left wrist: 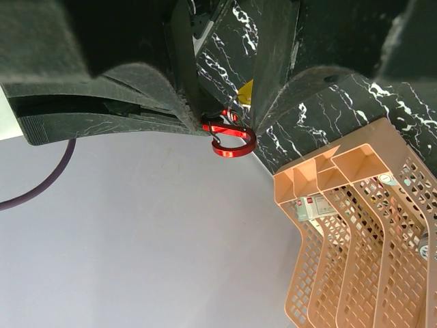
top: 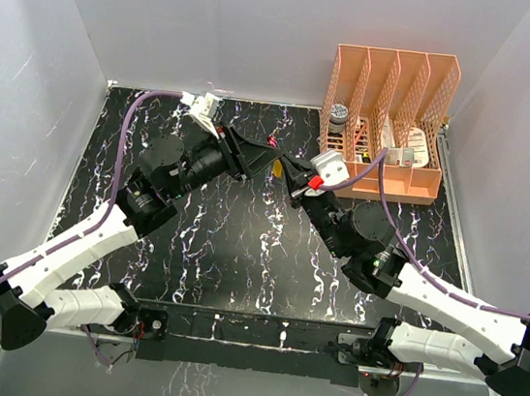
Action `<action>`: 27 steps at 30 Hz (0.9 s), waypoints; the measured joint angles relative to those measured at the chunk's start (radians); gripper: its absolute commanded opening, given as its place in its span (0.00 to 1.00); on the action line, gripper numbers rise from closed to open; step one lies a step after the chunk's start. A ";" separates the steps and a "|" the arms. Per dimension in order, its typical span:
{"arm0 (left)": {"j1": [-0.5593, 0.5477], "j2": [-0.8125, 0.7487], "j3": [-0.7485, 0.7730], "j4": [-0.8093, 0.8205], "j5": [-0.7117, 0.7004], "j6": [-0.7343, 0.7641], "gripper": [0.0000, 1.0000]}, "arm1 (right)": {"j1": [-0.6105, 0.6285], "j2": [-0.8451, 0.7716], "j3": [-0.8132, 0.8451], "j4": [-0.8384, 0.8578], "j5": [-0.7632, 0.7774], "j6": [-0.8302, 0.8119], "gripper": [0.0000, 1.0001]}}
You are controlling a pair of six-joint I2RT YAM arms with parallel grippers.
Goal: Remove the keys from the keyring
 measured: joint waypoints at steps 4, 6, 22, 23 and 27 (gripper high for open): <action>0.003 0.007 0.000 0.009 0.007 -0.005 0.36 | 0.001 0.000 0.000 -0.001 0.003 0.000 0.00; 0.004 0.012 0.000 0.016 0.010 -0.009 0.37 | 0.001 0.000 0.000 -0.003 0.007 -0.001 0.00; 0.010 0.024 0.000 0.055 0.015 -0.034 0.20 | 0.000 0.000 0.000 -0.005 0.003 0.000 0.00; 0.010 0.025 0.000 0.060 0.018 -0.034 0.18 | 0.000 0.000 0.000 -0.006 0.003 0.000 0.00; 0.010 0.030 0.000 0.064 0.023 -0.034 0.18 | 0.000 0.000 0.000 -0.008 0.005 0.000 0.00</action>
